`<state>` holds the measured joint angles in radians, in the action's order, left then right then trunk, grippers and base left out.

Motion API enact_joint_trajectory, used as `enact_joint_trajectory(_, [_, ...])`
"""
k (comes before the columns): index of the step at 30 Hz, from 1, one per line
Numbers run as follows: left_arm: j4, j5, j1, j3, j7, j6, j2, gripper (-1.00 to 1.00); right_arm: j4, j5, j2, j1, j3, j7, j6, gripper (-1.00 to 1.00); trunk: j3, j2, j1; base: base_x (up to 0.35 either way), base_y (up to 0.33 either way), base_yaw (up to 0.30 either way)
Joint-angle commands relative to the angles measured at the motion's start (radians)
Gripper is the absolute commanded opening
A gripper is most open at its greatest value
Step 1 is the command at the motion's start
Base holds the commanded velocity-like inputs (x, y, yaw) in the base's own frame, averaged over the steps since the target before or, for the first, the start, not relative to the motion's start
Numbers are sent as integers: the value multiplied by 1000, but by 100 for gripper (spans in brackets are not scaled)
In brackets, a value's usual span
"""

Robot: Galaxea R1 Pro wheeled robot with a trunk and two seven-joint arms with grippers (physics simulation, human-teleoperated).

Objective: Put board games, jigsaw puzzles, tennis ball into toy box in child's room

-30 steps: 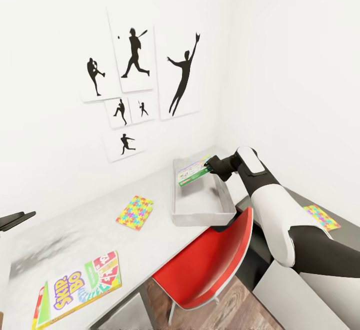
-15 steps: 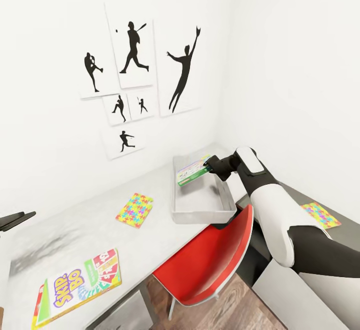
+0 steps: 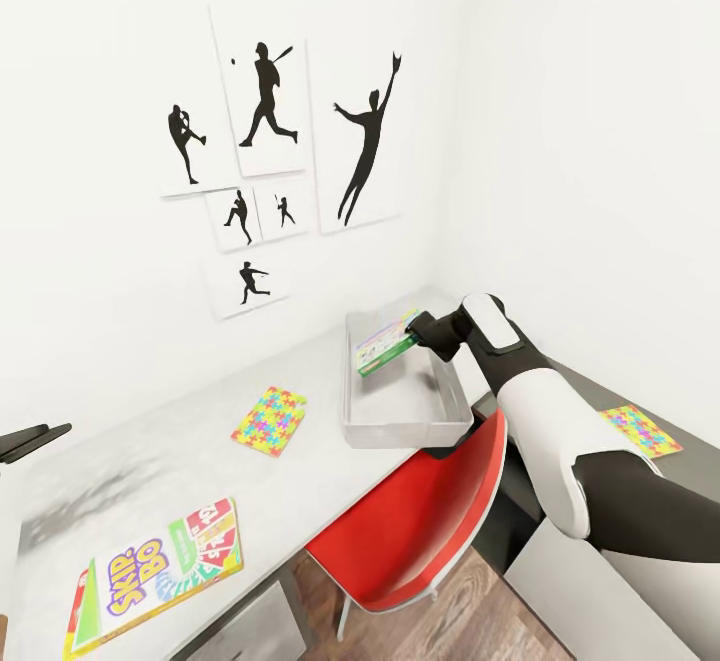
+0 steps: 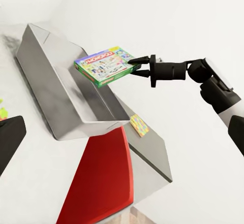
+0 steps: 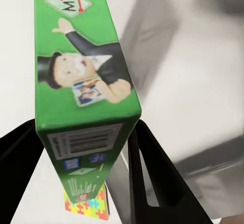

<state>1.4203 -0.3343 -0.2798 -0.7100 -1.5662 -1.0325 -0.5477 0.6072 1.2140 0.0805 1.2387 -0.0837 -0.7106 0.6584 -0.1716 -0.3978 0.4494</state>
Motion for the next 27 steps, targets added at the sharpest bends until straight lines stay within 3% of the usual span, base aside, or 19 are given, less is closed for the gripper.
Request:
enact_joint_trajectory(1, [0,1,-1,0,-5,-11,0,100,1,8,-1,1,-4,-8,-1,-100,-2,-2,1,0,0,0])
enact_joint_trajectory(21, [0,1,0,0,-5,-11,0,100,2,7,6,1,-7,-6,-23,-100,-2,-2,1,8,0,0])
enact_joint_trajectory(27, [0,1,0,1,-5,-11,0,100,2,-4,7,2,-50,-5,-23,-100,-3,-2,1,68,0,26])
